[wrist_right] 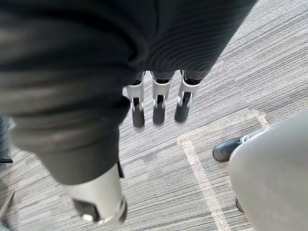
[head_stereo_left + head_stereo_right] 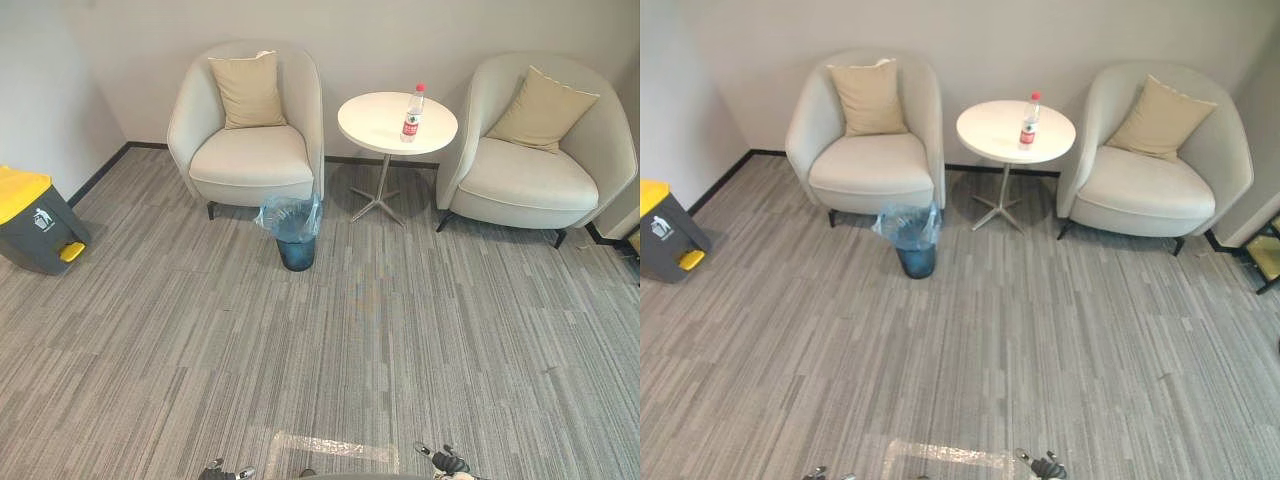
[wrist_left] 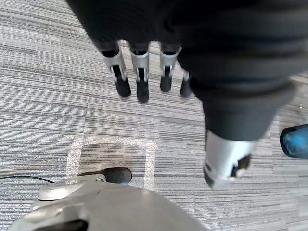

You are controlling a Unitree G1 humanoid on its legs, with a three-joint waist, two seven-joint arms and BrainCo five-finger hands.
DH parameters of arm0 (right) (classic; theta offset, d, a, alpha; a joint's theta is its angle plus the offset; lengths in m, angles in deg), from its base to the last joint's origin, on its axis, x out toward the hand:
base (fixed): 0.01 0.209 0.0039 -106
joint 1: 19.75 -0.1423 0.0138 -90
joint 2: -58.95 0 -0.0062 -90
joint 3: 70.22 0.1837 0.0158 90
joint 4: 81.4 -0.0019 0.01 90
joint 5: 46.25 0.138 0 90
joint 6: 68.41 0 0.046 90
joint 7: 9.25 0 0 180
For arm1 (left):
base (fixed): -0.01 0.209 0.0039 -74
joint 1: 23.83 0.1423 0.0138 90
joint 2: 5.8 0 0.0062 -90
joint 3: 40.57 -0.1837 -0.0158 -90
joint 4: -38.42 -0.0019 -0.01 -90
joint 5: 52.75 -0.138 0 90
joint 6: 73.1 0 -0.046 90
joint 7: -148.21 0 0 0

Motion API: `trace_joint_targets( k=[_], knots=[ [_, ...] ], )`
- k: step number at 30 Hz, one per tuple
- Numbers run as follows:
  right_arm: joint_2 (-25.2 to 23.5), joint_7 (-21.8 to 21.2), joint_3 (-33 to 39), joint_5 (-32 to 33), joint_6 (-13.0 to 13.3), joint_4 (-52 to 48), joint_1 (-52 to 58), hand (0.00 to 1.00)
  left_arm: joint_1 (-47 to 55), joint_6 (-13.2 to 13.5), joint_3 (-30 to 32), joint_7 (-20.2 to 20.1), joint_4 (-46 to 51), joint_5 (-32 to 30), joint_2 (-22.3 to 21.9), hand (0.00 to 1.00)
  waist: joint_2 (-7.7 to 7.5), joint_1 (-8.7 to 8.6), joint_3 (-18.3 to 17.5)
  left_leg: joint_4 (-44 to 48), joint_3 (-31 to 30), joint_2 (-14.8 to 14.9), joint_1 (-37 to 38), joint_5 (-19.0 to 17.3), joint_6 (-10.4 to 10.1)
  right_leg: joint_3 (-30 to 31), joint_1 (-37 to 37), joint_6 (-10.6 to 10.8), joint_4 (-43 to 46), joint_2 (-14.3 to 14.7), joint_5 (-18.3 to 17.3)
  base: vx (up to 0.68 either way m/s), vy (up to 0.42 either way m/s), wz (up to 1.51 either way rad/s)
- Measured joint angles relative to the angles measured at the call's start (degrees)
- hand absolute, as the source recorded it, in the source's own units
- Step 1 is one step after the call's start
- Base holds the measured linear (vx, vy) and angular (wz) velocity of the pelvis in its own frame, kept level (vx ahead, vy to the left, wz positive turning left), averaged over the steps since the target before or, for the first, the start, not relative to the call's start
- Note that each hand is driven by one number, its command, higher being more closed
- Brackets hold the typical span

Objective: Gather rubbish on tea table into small bin, then transfer packed bag to large trash can.

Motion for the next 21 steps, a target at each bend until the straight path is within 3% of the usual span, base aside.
trace_joint_targets(
  k=[21],
  knots=[
    [-0.08,0.23,0.95,0.05,-0.12,0.29,-0.03,0.0,-0.29,-0.28,0.0,-0.35,-0.45,0.04,0.14,0.0,-0.44,0.01,0.13,0.0,0.79,0.11,0.04,-0.18,-0.22,0.79,-0.19,0.06,-0.19,0.08,-0.03,0.0,-0.003,-0.02]
  ],
)
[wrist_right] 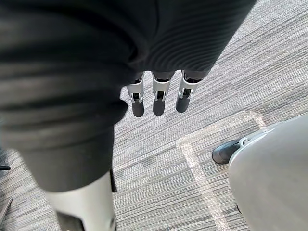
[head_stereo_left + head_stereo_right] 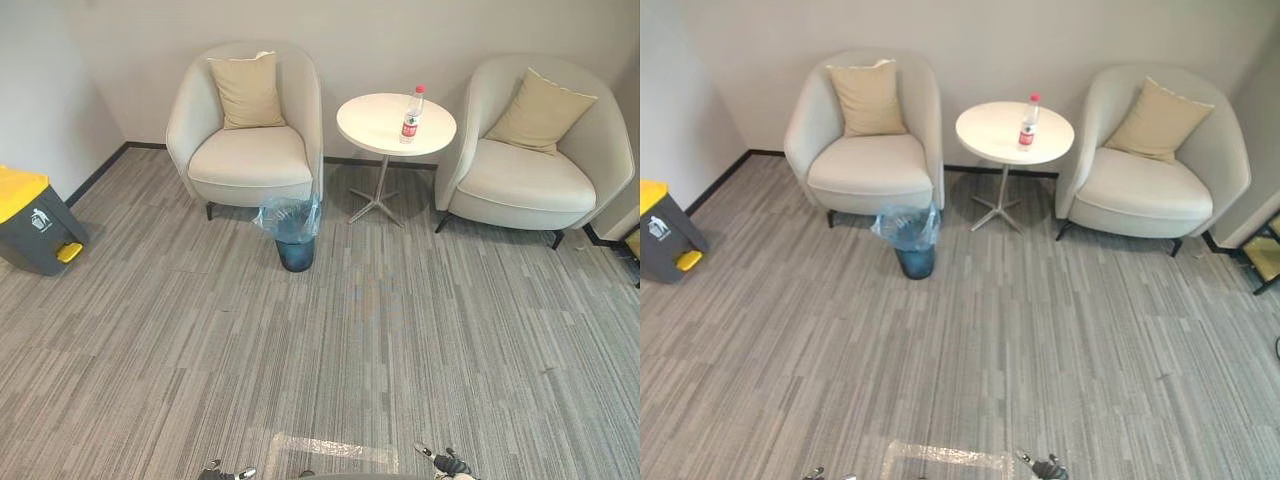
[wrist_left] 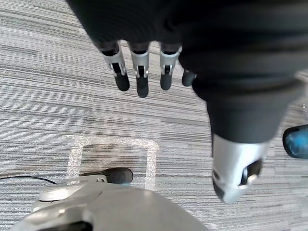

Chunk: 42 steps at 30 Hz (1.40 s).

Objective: Gather rubbish on tea table into small bin, then transfer packed bag to large trash can.

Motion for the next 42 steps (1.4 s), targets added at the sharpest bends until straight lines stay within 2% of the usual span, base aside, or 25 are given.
trace_joint_targets(
  k=[10,14,16,17,19,20,22,23,24,26,28,29,30,31,33,34,35,36,37,38,39,40,42],
  knots=[
    [-0.03,-0.01,-0.18,0.06,-0.03,0.0,0.16,0.0,-0.53,-0.2,-0.11,-0.22,-1.01,0.08,0.4,0.0,-0.36,-0.02,-0.29,0.01,0.6,0.38,-1.03,-0.16,-0.26,0.39,-1.03,-0.2,-0.18,0.33,0.15,0.0,-0.002,-0.03],
    [-0.02,-0.02,-0.17,0.15,-0.02,-0.06,0.12,0.0,-0.76,-0.77,-0.18,-0.21,-0.97,0.07,0.42,0.0,-0.27,-0.04,-0.21,0.19,2.1,0.79,-1.3,-0.71,-1.1,1.42,-1.9,-0.29,0.71,0.72,-0.16,0.02,-0.024,-0.15],
    [-0.04,-0.03,-0.14,0.28,-0.01,-0.18,-0.08,0.0,-1.64,-0.99,-0.18,-0.21,-0.97,0.06,0.53,0.0,-0.42,-0.15,0.25,2.72,2.9,0.92,-2.83,-2.07,-2.46,1.88,-3.3,-0.51,2.58,0.69,-0.99,0.01,-0.033,-0.19],
    [0.05,-0.03,-0.13,0.71,0.02,-0.57,-0.17,0.0,-2.46,-1.02,-0.18,-0.22,-0.94,0.06,0.67,0.0,-0.59,-0.14,1.15,7.7,4.02,1.17,-5.01,-4.4,-3.63,2.34,-4.37,-0.88,4.6,0.54,-2.07,0.0,-0.039,-0.16],
    [0.07,-0.01,0.02,1.28,0.03,-0.65,-0.29,0.0,-2.93,-1.09,0.02,-0.21,-0.6,0.06,1.13,0.0,-1.51,-0.1,2.53,18.5,6.44,1.33,-9.25,-6.43,-6.29,3.7,-4.59,-1.67,6.56,-0.31,-4.08,-0.02,-0.086,-0.24],
    [0.25,0.05,0.16,1.29,0.03,-0.8,-0.23,0.0,-3.1,-1.11,0.88,-0.23,1.15,0.06,1.03,0.0,-1.81,0.01,3.39,29.43,8.0,1.94,-13.95,-6.51,-6.46,5.03,-4.43,-2.37,8.01,-0.89,-5.12,-0.01,-0.106,-0.34],
    [0.25,0.19,0.11,1.33,0.03,-1.5,-0.3,0.0,-2.75,-0.98,2.81,-0.07,2.11,0.09,-0.02,0.0,-1.13,0.69,3.93,38.87,9.58,3.62,-18.53,-7.46,-6.29,6.57,-4.33,-3.38,9.52,-0.7,-5.93,0.04,-0.039,-0.43],
    [0.84,0.37,0.15,2.0,-0.01,-1.55,-0.23,0.0,-2.75,-0.97,3.56,0.18,2.37,0.08,-0.75,0.0,-0.05,0.73,4.21,40.93,10.07,4.84,-20.3,-9.86,-5.39,7.19,-3.56,-3.65,9.46,-0.63,-6.12,0.09,0.018,-0.42],
    [1.21,0.52,0.18,2.4,-0.16,-1.51,-0.2,0.0,-2.79,-0.84,3.51,0.3,2.65,0.1,-1.03,0.0,0.42,0.68,4.34,38.61,10.02,5.08,-21.34,-10.62,-5.02,8.02,-3.33,-3.52,9.02,-0.82,-6.36,0.1,0.063,-0.36],
    [1.24,0.62,0.09,2.38,-0.39,-1.71,-0.5,0.0,-2.68,-0.76,3.55,0.38,3.1,0.13,-1.28,0.0,0.81,1.07,4.42,30.22,8.86,5.0,-22.21,-9.76,-4.81,9.77,-3.31,-3.36,8.7,-1.08,-6.98,0.17,0.128,-0.39],
    [1.36,0.69,0.37,2.26,-0.43,-1.62,-0.78,0.0,-2.49,-0.83,3.36,0.39,2.98,0.11,-1.91,0.0,2.12,1.8,4.14,16.61,3.05,5.22,-21.89,-3.93,-7.82,11.71,-2.47,-2.4,6.69,-0.88,-7.64,0.3,0.221,-0.52],
    [1.58,0.71,0.64,2.21,-0.44,-1.45,-0.89,0.0,-2.5,-0.83,3.26,0.39,2.75,0.11,-1.96,0.0,2.19,1.88,4.07,16.99,2.65,4.93,-21.96,-0.9,-7.37,12.64,-2.21,-1.92,6.49,-0.92,-8.16,0.34,0.265,-0.59],
    [1.03,0.73,1.13,2.17,-0.47,-1.19,-0.87,0.0,-2.21,-0.83,3.29,0.32,2.36,0.09,-1.44,0.0,1.52,2.55,3.69,18.04,3.02,3.58,-21.94,-1.42,-3.86,14.06,-2.18,-1.26,6.59,-2.27,-9.34,0.36,0.255,-0.62],
    [0.09,0.68,1.18,2.09,-0.48,-1.28,-1.1,0.0,-2.04,-0.84,3.91,0.3,2.4,0.09,-1.01,0.0,0.5,2.82,3.32,18.97,5.02,2.96,-21.95,-3.57,-2.92,14.5,-2.59,0.24,9.22,-3.27,-9.86,0.39,0.197,-0.66],
    [-0.61,0.55,1.04,0.57,-0.55,-1.67,-1.14,0.0,-1.97,-0.96,4.52,0.4,2.47,0.06,-1.08,0.0,-0.1,3.54,3.13,18.73,7.91,2.51,-19.7,-5.54,-1.74,14.78,-5.48,1.89,17.27,-4.09,-10.83,0.38,0.145,-0.69],
    [-0.47,0.39,0.98,-0.12,-0.54,-1.98,-1.02,0.0,-1.71,-0.98,4.5,0.4,2.49,0.06,-1.15,0.0,-0.06,4.07,3.09,18.03,9.78,2.36,-16.46,-6.65,-0.97,15.07,-8.12,4.14,26.24,-3.68,-10.51,0.35,0.14,-0.76],
    [-0.49,0.32,0.79,-0.12,-0.53,-2.63,-0.69,0.0,-1.54,-1.04,4.47,0.4,2.57,0.05,-1.15,0.0,0.0,3.83,2.89,17.75,10.27,2.27,-14.71,-7.21,-0.65,14.4,-10.07,7.17,32.22,-3.7,-9.66,0.35,0.134,-0.58],
    [-0.53,0.23,-0.29,-0.12,-0.36,-3.97,0.06,0.0,-1.54,-1.22,4.42,0.38,2.74,0.06,-1.12,0.0,0.12,3.49,2.86,17.11,10.68,2.05,-11.86,-8.53,-0.49,12.85,-13.57,11.24,41.52,-4.05,-7.5,0.43,0.143,-0.28],
    [-0.64,0.14,-1.06,-0.09,-0.37,-5.1,0.29,0.0,-1.57,-1.34,4.43,0.4,3.05,0.07,-1.04,0.0,0.02,2.98,2.84,16.29,11.05,1.93,-9.46,-9.52,-0.49,10.47,-16.27,12.04,48.11,-4.8,-6.76,0.37,0.102,-0.2],
    [-0.61,0.14,-1.22,-0.11,-0.34,-5.8,0.31,0.0,-1.7,-1.38,4.43,0.42,3.22,0.09,-1.06,0.0,0.15,2.89,2.91,15.83,11.34,1.93,-7.65,-9.95,-0.67,8.04,-18.18,11.17,51.46,-5.66,-6.98,0.38,0.068,-0.22],
    [-0.4,0.1,-1.25,-0.12,-0.35,-5.87,-0.12,0.0,-1.85,-1.46,4.43,0.51,3.36,0.18,-1.21,0.0,0.37,2.83,2.99,14.07,11.76,2.02,-4.38,-10.01,-0.81,3.06,-20.77,9.06,54.05,-7.83,-8.36,0.39,0.035,-0.22],
    [-0.2,0.09,-1.27,-0.11,-0.29,-5.98,-0.48,0.0,-2.6,-1.5,4.38,0.65,3.64,0.27,-1.46,0.0,0.95,2.76,3.36,12.55,11.82,2.45,-1.67,-10.18,-1.11,-1.47,-22.11,6.93,53.47,-9.58,-9.65,0.39,0.016,-0.16],
    [0.49,-0.02,-1.51,-0.16,-0.13,-5.92,-1.46,0.0,-3.68,-1.46,4.17,0.94,3.62,1.5,-2.01,0.0,1.73,2.6,3.78,11.78,11.67,4.5,1.28,-10.74,-2.04,-7.84,-24.62,4.49,46.5,-10.22,-11.11,0.35,-0.032,-0.04]
  ],
)
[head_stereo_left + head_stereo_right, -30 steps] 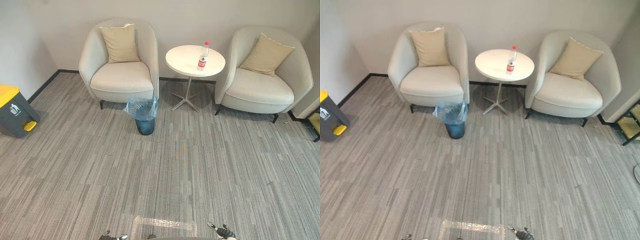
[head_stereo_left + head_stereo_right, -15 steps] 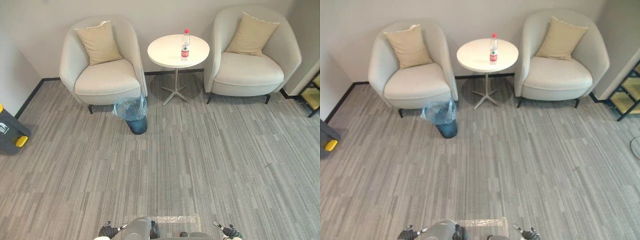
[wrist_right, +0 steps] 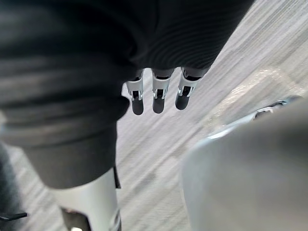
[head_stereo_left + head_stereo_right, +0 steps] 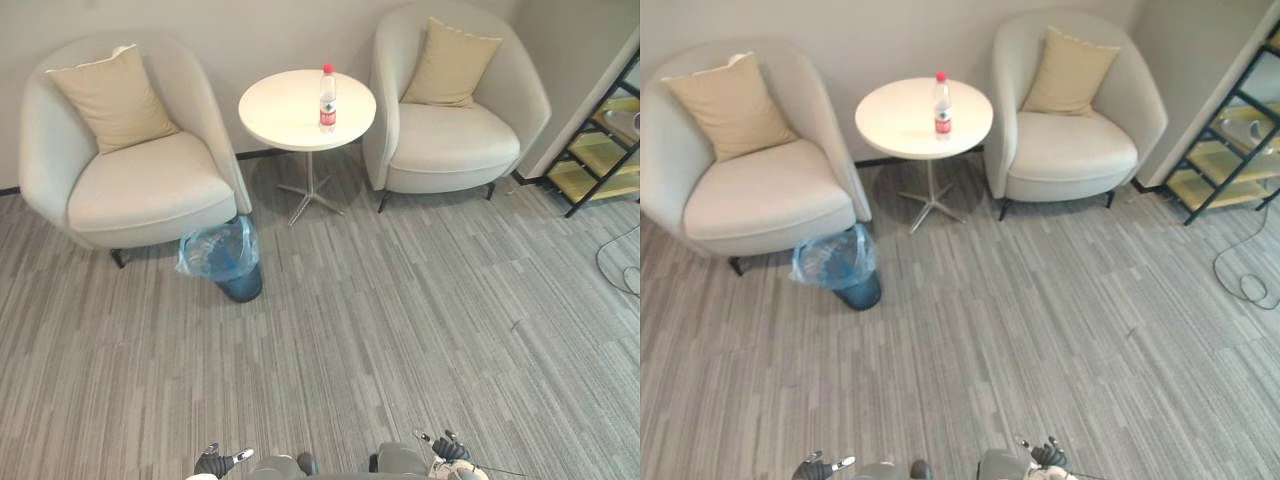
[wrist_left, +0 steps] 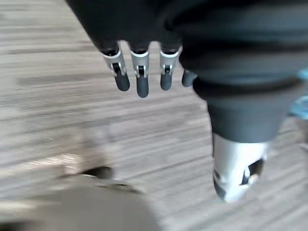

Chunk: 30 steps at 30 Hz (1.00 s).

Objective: Gather rubbish on tea table into small bin, then transfer packed bag to large trash can.

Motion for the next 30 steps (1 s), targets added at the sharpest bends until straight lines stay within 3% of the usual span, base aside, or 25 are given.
trace_joint_targets(
  k=[1,2,4,5,6,8,9,10,11,12,13,14,17,18,19,20,21,22,23,25,26,27,28,30],
  knots=[
    [0.08,-0.03,-0.31,0.0,0.1,-0.03,-0.12,0.0,-0.38,0.01,-0.24,0.02,-0.01,0.24,0.0,0.0,0.08,-0.03,0.05,0.02,-0.17,0.59,0.49,-0.01,-0.01,-0.62,-0.87,-0.19,-2.64,0.37,0.1,0.39,-0.101,0.12],
    [0.14,-0.07,-0.85,0.09,0.33,-0.08,-0.37,0.0,-0.86,0.19,-1.19,0.03,-0.01,0.75,0.31,0.0,0.11,-0.65,0.13,0.11,-1.7,1.65,1.41,-0.01,0.0,0.34,-2.41,-0.59,-11.17,1.93,2.51,0.5,-0.223,0.32],
    [0.18,-0.07,-1.23,0.1,0.31,0.23,-0.57,0.0,-0.86,0.32,-2.49,0.02,-0.05,0.83,1.14,0.0,-0.75,-1.71,0.03,0.16,-4.63,1.39,3.0,-0.21,-0.34,4.98,-1.9,-0.63,-24.69,3.78,10.87,0.54,-0.291,0.48],
    [0.02,-0.05,-1.92,0.11,0.25,0.66,0.44,0.0,-0.31,0.56,-2.57,-0.02,-0.01,0.83,2.11,0.0,-2.95,-2.11,-0.79,0.79,-7.12,-0.19,4.15,-1.01,-1.6,8.34,-1.69,-1.87,-28.9,3.38,19.68,0.5,-0.312,0.35],
    [1.17,-0.44,-1.85,0.13,0.26,0.82,-0.39,0.0,-0.72,0.6,-1.93,0.13,-0.67,0.79,0.85,0.0,-0.94,-2.11,-0.2,2.99,-9.52,1.43,5.37,-2.5,-3.15,7.69,-2.16,-3.02,-24.05,4.52,17.1,0.55,-0.376,0.32],
    [2.57,-0.49,-1.88,0.04,0.26,0.8,-0.6,0.0,-0.21,0.75,-0.38,0.14,-0.7,0.78,-1.43,0.0,1.37,-2.02,-0.85,13.43,-11.22,3.27,1.06,-2.57,-3.61,6.61,-0.3,-4.18,-24.8,5.76,13.81,0.37,-0.261,0.06],
    [2.67,-0.4,-1.78,0.04,0.28,0.8,-0.46,0.0,-0.27,0.76,0.29,0.05,-0.52,0.81,-2.09,0.0,2.34,-1.99,-0.64,22.02,-11.58,4.34,-2.52,-1.27,-5.72,6.0,1.25,-4.8,-25.38,6.52,12.58,0.4,-0.251,0.09],
    [2.58,-0.17,-1.45,0.16,0.21,0.43,-0.06,0.0,-0.19,0.73,0.35,0.0,-0.06,0.83,-2.32,0.0,3.3,-1.86,-0.35,33.04,-11.71,6.19,-6.88,3.0,-8.57,5.61,4.15,-5.45,-26.14,7.32,10.67,0.39,-0.238,0.19],
    [2.76,0.14,-1.79,0.19,0.24,0.26,-0.06,0.0,-0.29,0.72,0.35,-0.06,0.02,0.84,-2.44,0.0,3.81,-1.91,-0.02,37.65,-10.94,7.36,-8.62,2.94,-8.66,5.01,5.87,-6.05,-26.8,7.75,10.02,0.46,-0.248,0.2],
    [2.71,0.46,-1.94,0.18,0.11,0.78,-0.03,0.0,-0.29,1.07,0.31,-0.21,0.5,0.84,-2.33,0.0,3.74,-1.33,0.62,45.22,-7.61,9.34,-12.94,0.17,-7.03,4.52,10.56,-6.77,-28.77,8.29,8.76,0.28,-0.131,0.12],
    [2.52,0.6,-1.94,0.2,0.09,0.86,0.11,0.0,-0.25,1.38,0.3,-0.14,1.21,0.83,-2.16,0.0,3.37,-0.78,0.62,45.59,-6.03,9.43,-14.56,-1.1,-6.16,4.44,12.53,-6.68,-29.9,8.15,8.3,0.28,-0.125,0.08],
    [2.25,0.78,-1.89,0.24,0.09,0.96,0.2,0.0,-0.21,1.65,0.23,-0.08,1.55,0.89,-2.0,0.0,3.06,-0.33,0.74,44.01,-3.82,9.16,-16.86,-2.37,-5.08,4.06,14.98,-6.14,-31.94,7.97,7.81,0.24,-0.103,0.09],
    [1.94,1.18,-1.86,0.32,0.11,1.72,-0.4,0.0,-0.2,1.89,-1.47,0.15,2.3,2.35,-1.42,0.0,2.83,0.37,0.94,19.75,-2.0,4.36,-21.29,-0.75,-4.62,2.95,20.47,-4.95,-38.25,7.54,7.56,0.36,-0.038,0.09],
    [1.91,1.23,-1.87,0.32,0.12,2.27,-0.6,0.0,-0.07,1.83,-1.78,0.19,2.24,2.48,-1.44,0.0,2.96,0.64,0.97,8.14,-3.62,2.68,-21.37,3.43,-5.92,2.96,22.81,-4.45,-40.77,7.99,7.43,0.41,0.072,-0.1],
    [2.01,1.25,-1.89,0.29,0.1,2.82,-0.64,0.0,0.43,1.77,-2.19,0.21,2.19,2.5,-1.43,0.0,3.16,1.2,0.85,3.85,-5.1,2.57,-22.06,8.3,-6.65,3.2,24.95,-3.62,-42.93,8.8,7.04,0.45,0.104,-0.2],
    [2.05,1.26,-1.88,0.28,0.1,2.92,-0.62,0.0,0.5,1.8,-2.27,0.21,2.16,2.5,-1.34,0.0,3.03,1.63,0.77,4.52,-5.16,2.66,-22.16,10.65,-6.13,3.66,25.86,-2.87,-43.52,9.04,6.96,0.51,0.155,-0.3],
    [1.19,1.26,-1.86,0.24,0.11,2.92,-0.67,0.0,1.01,1.75,-2.44,-0.03,1.49,2.47,-0.37,0.0,2.07,2.09,0.17,4.76,-4.81,1.68,-22.04,12.69,-1.51,4.78,27.08,-1.71,-43.69,8.17,5.79,0.59,0.156,-0.16],
    [0.44,1.25,-1.67,0.21,0.13,2.93,-0.82,0.0,0.62,1.66,-2.49,-0.16,0.96,2.43,0.63,0.0,0.18,2.16,-0.37,5.15,-4.12,0.23,-21.59,12.02,0.41,5.04,27.16,-1.32,-42.99,6.5,5.4,0.6,0.142,-0.11],
    [0.27,1.22,-1.47,0.18,0.12,2.97,-0.77,0.0,0.31,1.61,-2.49,-0.07,0.97,2.46,0.84,0.0,-0.57,1.99,-0.09,5.45,-3.11,-0.21,-21.15,11.41,1.35,5.84,27.13,-1.03,-42.25,5.72,5.64,0.57,0.133,-0.04],
    [0.1,1.11,-1.87,0.11,0.16,2.92,-0.89,0.0,0.29,1.59,-2.65,-0.09,0.66,2.5,0.76,0.0,-0.47,2.43,-0.45,4.88,-2.96,-1.46,-18.1,8.63,2.35,9.3,23.68,0.81,-30.92,4.75,5.08,0.45,0.146,-0.13],
    [-0.01,1.01,-1.88,0.06,0.17,2.99,-0.9,0.0,0.24,1.58,-2.75,-0.14,0.3,2.55,0.67,0.0,-0.26,2.29,-0.47,3.82,-3.04,-1.58,-16.18,7.46,2.25,9.82,21.09,2.55,-23.38,4.73,4.82,0.4,0.137,-0.1],
    [-0.42,0.77,-1.86,0.09,0.09,2.82,-0.9,0.0,-0.05,1.48,-2.89,-0.16,-0.09,2.64,0.87,0.0,-0.54,2.24,-0.16,2.45,-3.06,-2.1,-13.44,6.62,2.35,10.24,16.35,5.86,-11.64,4.04,6.38,0.4,0.107,0.03],
    [-0.23,0.64,-1.91,0.03,0.19,2.37,-0.91,0.0,-0.18,1.19,-2.97,-0.19,-0.14,2.79,1.23,0.0,-0.86,1.82,-0.06,1.69,-3.67,-2.89,-9.79,5.09,2.38,9.93,11.95,6.28,-0.22,2.85,6.56,0.49,0.103,0.11],
    [-0.06,0.59,-1.9,0.03,0.21,1.1,0.2,0.0,-0.18,1.18,-3.18,-0.19,-0.15,3.01,1.06,0.0,-0.36,1.33,0.17,-0.27,-4.86,-3.39,-3.01,3.08,2.43,7.83,7.95,3.39,4.74,1.97,3.14,0.45,0.052,0.26]
  ],
)
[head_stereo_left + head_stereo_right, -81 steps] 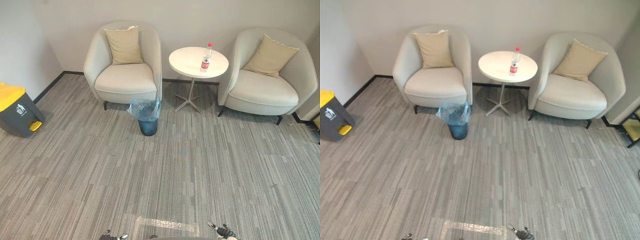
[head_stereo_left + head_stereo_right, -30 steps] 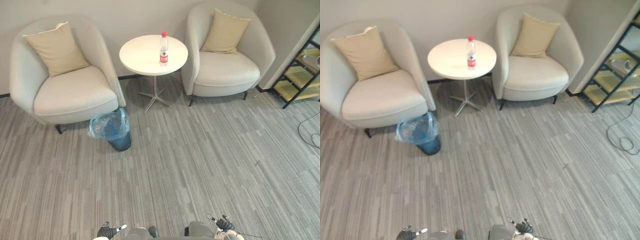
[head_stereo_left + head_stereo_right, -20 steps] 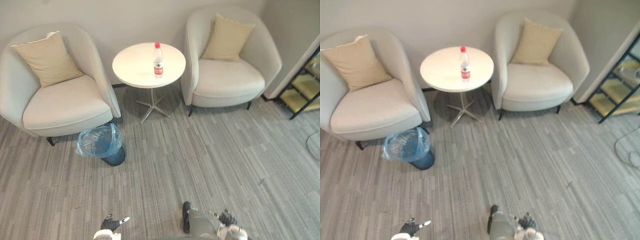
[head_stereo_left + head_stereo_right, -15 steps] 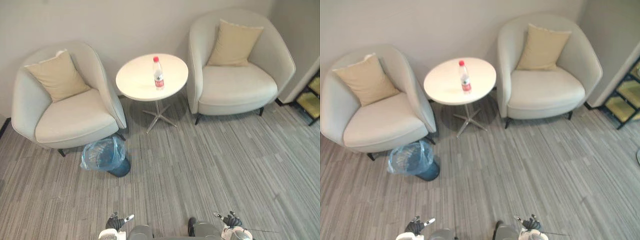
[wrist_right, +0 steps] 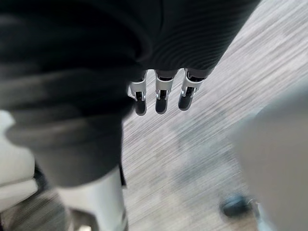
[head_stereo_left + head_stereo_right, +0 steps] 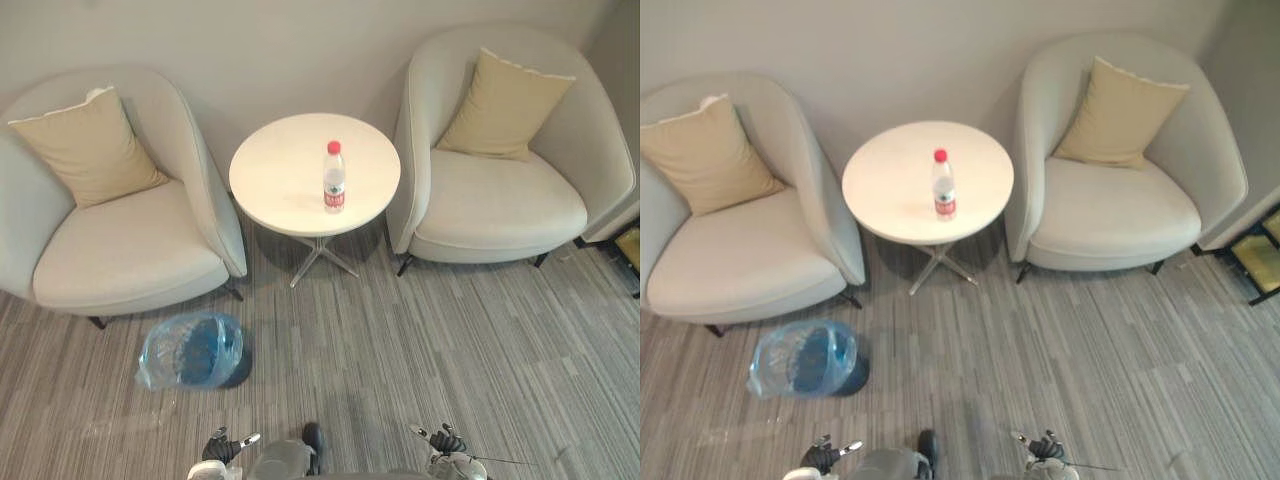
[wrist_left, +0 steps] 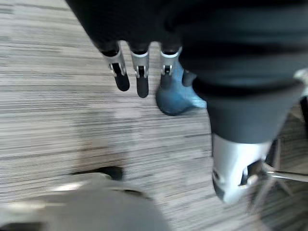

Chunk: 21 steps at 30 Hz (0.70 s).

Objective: Gather rubbish on tea table into small bin, then transfer packed bag to large trash can.

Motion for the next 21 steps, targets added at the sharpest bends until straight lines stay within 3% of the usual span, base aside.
trace_joint_targets(
  k=[2,5,7,8,9,10,12,13,15,16,17,19,20,21],
  knots=[
    [-0.07,-0.27,0.07,0.0,0.03,-0.62,-0.04,0.0,-0.4,0.03,0.08,0.03,0.01,0.0,-0.16,0.0,0.02,-1.48,-0.05,-1.59,-1.85,0.43,3.0,-1.14,0.07,-2.8,-2.8,-2.27,-6.14,0.02,-1.7,0.39,-0.023,0.52],
    [-0.03,-0.61,1.4,0.15,0.08,-0.75,-0.13,0.0,-1.59,0.09,1.1,0.01,0.19,-0.04,-1.38,0.0,0.76,-1.86,0.1,-1.46,-4.16,2.02,5.02,-3.39,-0.81,-2.06,-5.91,-3.7,-22.21,2.18,1.34,0.43,-0.098,0.51],
    [-0.19,-0.59,1.86,0.08,0.09,-0.81,-0.17,0.0,-2.01,0.11,2.63,0.05,0.23,-0.05,-2.23,0.0,0.9,-1.85,0.36,-1.28,-5.6,3.63,7.9,-5.65,-2.51,-0.92,-6.03,-5.1,-34.59,4.25,9.74,0.51,-0.187,0.37],
    [-0.35,-0.56,1.75,0.08,0.07,-0.77,-0.04,0.0,-1.7,0.14,3.06,0.01,0.32,-0.06,-2.28,0.0,0.6,-1.86,0.2,-1.05,-6.16,3.71,8.39,-6.33,-2.99,-0.7,-5.45,-4.93,-37.06,4.34,12.23,0.49,-0.239,0.37],
    [-0.27,-0.65,1.72,0.06,0.05,-0.7,-0.03,0.0,-1.74,0.06,3.53,0.02,-0.02,-0.11,-3.34,0.0,1.07,-2.17,0.17,-0.26,-7.78,4.73,9.96,-8.22,-4.05,-0.28,-4.38,-6.69,-36.63,5.33,16.85,0.49,-0.234,0.32],
    [0.43,-0.56,1.69,0.01,0.1,-0.85,-0.26,0.0,-1.83,0.29,3.98,-0.48,0.2,-0.15,-4.85,0.0,2.4,-2.1,-0.29,1.74,-8.06,6.1,9.44,-8.03,-4.31,-1.34,-4.19,-7.7,-34.93,5.72,15.0,0.45,-0.228,0.37],
    [1.0,-0.57,1.76,0.05,0.1,-0.8,-0.25,0.0,-2.0,0.36,4.26,-0.96,0.39,-0.55,-7.74,0.0,3.4,-2.43,-0.34,6.59,-9.71,7.17,7.75,-7.24,-5.63,-3.78,-2.75,-8.55,-33.48,5.6,11.81,0.49,-0.255,0.55],
    [1.22,-0.42,1.69,0.1,0.0,-0.69,0.03,0.0,-2.83,0.3,4.41,-1.12,0.6,-1.08,-8.04,0.0,4.02,-2.51,-0.28,12.6,-10.31,7.78,5.94,-6.02,-7.74,-5.75,0.22,-9.07,-34.38,5.63,10.31,0.45,-0.256,0.7],
    [1.15,-0.37,1.16,0.16,-0.02,-0.68,0.38,0.0,-3.15,0.33,4.42,-1.18,1.09,-1.07,-8.17,0.0,3.2,-2.46,0.27,20.8,-9.59,8.05,2.98,-4.04,-11.0,-6.27,3.07,-9.37,-36.18,5.55,9.4,0.28,-0.172,0.46],
    [1.0,-0.29,0.38,0.19,-0.03,-0.67,-0.01,0.0,-3.18,0.62,4.46,-1.09,1.37,-1.06,-7.21,0.0,2.7,-1.8,0.59,30.04,-6.79,9.49,-1.49,-4.57,-11.5,-6.63,6.76,-9.94,-38.82,5.26,8.84,0.19,-0.118,0.21],
    [1.01,-0.22,0.27,0.24,-0.03,-0.49,0.06,0.0,-3.18,0.66,4.3,-1.08,1.41,-1.05,-7.08,0.0,2.71,-1.69,0.59,30.88,-5.17,10.07,-2.79,-5.93,-10.31,-7.11,8.3,-9.96,-40.0,5.17,8.84,0.22,-0.108,0.12],
    [1.01,-0.13,0.08,0.29,0.07,-0.42,-0.54,0.0,-3.16,0.65,2.01,-1.04,1.4,-1.04,-6.13,0.0,2.66,-1.67,0.55,23.15,-2.57,9.39,-6.3,-7.57,-9.19,-7.74,10.68,-9.64,-42.63,4.51,8.81,0.19,-0.045,0.0],
    [1.0,-0.11,-0.04,0.29,0.07,-0.4,-0.68,0.0,-3.2,0.65,1.1,-1.05,1.37,-1.04,-5.9,0.0,2.7,-1.68,0.53,18.35,-2.95,8.94,-7.16,-7.07,-8.86,-7.74,11.53,-9.36,-43.18,4.48,8.78,0.22,0.034,-0.01],
    [0.97,-0.12,-0.07,0.31,0.04,-0.35,-0.63,0.0,-3.3,0.64,0.38,-1.05,1.34,-1.06,-5.64,0.0,2.75,-1.69,0.51,10.25,-3.52,8.55,-7.95,-4.3,-8.54,-7.71,12.3,-8.73,-43.81,4.61,8.72,0.21,0.069,-0.03]
  ],
)
